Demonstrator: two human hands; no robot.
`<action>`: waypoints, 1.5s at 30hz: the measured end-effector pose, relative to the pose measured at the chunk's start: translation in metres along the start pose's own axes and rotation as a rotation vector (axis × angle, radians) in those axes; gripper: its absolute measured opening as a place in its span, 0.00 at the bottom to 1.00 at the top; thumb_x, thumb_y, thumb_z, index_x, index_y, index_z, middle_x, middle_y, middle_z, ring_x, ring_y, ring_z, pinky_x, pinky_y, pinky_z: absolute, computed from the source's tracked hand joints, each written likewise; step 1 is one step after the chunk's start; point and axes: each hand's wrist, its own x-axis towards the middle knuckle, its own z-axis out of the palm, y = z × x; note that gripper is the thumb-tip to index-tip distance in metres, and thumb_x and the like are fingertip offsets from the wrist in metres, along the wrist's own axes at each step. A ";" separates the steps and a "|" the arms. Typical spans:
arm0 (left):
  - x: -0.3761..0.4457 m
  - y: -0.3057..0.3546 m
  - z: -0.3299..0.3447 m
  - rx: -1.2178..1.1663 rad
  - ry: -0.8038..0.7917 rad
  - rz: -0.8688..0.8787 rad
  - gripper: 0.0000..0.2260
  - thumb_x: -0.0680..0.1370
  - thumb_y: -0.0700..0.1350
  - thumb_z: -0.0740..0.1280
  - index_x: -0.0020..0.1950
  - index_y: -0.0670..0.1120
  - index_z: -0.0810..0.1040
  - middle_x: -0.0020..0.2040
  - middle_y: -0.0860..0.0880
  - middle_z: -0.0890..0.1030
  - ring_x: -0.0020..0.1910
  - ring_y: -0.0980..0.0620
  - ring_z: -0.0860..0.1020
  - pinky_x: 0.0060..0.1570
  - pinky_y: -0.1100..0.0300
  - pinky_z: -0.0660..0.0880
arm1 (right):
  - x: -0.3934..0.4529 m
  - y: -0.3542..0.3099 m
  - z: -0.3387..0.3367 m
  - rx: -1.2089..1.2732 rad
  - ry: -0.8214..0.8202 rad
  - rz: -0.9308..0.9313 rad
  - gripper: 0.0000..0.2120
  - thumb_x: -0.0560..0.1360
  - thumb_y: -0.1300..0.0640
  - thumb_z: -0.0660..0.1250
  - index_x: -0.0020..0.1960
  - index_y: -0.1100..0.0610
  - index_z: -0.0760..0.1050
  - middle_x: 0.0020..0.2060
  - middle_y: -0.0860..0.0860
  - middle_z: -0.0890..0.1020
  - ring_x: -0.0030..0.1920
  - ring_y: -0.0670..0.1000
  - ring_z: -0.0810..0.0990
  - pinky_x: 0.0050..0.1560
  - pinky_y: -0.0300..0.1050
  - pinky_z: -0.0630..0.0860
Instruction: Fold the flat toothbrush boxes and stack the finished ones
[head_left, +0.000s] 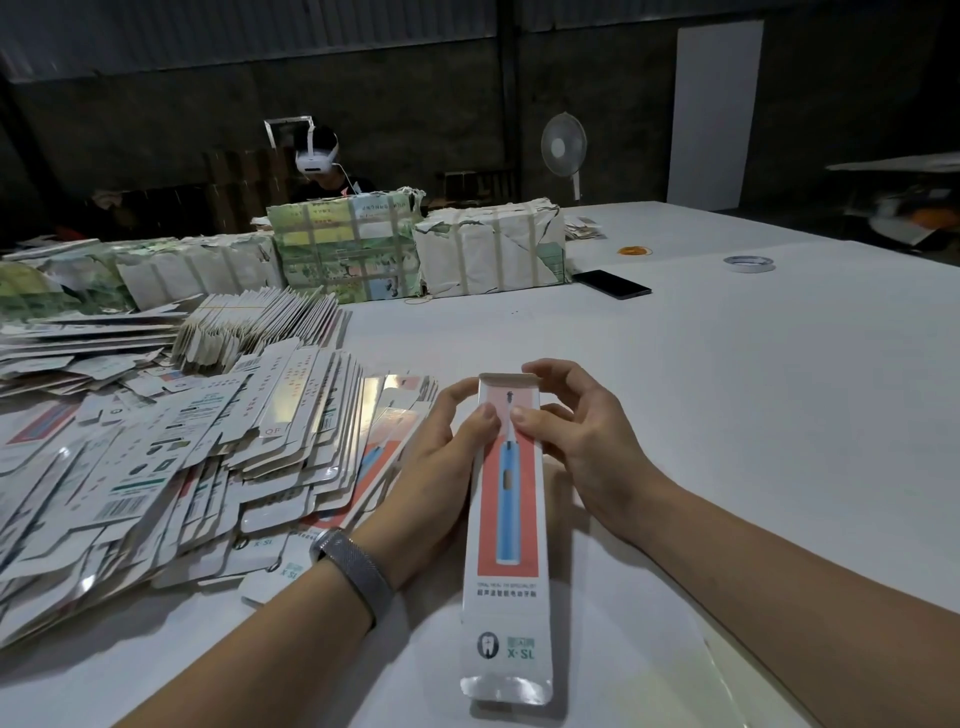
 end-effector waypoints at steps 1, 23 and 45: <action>0.000 0.001 0.000 -0.007 0.000 -0.004 0.08 0.82 0.54 0.62 0.61 0.64 0.70 0.41 0.51 0.86 0.38 0.49 0.86 0.36 0.60 0.81 | 0.000 0.000 0.000 -0.005 -0.006 0.004 0.12 0.76 0.60 0.71 0.57 0.49 0.76 0.52 0.47 0.83 0.48 0.55 0.86 0.46 0.46 0.83; 0.000 -0.001 0.003 0.166 -0.059 0.010 0.08 0.83 0.54 0.61 0.60 0.65 0.72 0.39 0.56 0.86 0.37 0.54 0.86 0.35 0.65 0.79 | 0.007 -0.002 0.001 0.053 0.060 0.177 0.07 0.68 0.59 0.64 0.35 0.49 0.77 0.31 0.50 0.78 0.31 0.49 0.77 0.33 0.41 0.76; -0.002 0.001 -0.001 0.133 -0.098 0.030 0.15 0.75 0.58 0.64 0.62 0.60 0.76 0.42 0.51 0.87 0.37 0.50 0.86 0.35 0.64 0.80 | 0.007 -0.007 -0.001 0.015 0.014 0.177 0.18 0.77 0.65 0.65 0.32 0.50 0.80 0.30 0.50 0.80 0.30 0.48 0.79 0.32 0.39 0.77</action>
